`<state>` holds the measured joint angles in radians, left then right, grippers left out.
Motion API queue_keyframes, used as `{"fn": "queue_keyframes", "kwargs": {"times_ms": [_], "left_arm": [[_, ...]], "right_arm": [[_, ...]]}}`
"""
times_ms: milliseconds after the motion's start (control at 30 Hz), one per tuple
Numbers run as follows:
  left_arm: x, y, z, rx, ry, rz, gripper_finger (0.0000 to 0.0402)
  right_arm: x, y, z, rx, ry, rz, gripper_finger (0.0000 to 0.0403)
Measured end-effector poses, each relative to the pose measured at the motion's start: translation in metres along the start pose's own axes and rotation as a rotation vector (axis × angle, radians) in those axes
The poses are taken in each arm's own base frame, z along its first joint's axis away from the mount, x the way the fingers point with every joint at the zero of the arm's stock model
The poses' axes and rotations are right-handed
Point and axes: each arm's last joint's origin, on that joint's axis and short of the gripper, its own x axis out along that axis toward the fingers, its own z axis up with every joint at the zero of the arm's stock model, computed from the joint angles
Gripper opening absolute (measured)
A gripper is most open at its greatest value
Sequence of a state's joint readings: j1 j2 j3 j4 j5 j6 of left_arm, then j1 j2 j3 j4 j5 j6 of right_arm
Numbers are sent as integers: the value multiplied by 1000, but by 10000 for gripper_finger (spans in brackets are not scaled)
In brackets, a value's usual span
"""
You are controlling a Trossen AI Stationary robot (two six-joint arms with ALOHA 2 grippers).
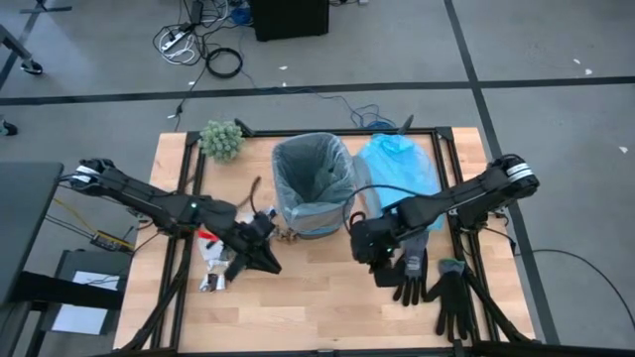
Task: Place trash/remove bag and relplace
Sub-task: Move the trash bin to top of the table
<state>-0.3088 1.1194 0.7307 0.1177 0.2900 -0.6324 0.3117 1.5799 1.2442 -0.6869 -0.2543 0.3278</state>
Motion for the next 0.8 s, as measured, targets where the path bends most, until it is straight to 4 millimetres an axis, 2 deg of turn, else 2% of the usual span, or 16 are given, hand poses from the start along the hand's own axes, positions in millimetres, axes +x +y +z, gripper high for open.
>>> {"fn": "queue_keyframes", "kwargs": {"times_ms": [133, 367, 533, 800], "left_arm": [[17, 17, -11, -6, 70, 112, 51], [34, 47, -15, -21, -2, 381, 51], [34, 62, -11, -31, -52, 494, 51], [22, 82, 1, 12, -166, 724, 51]], "right_arm": [[13, -7, 9, -34, -48, 13, 111], [4, -30, 19, -54, -127, -132, 111], [-3, -52, 29, -33, -198, -183, 111], [-17, -83, 43, 16, -334, -301, 111]]}}
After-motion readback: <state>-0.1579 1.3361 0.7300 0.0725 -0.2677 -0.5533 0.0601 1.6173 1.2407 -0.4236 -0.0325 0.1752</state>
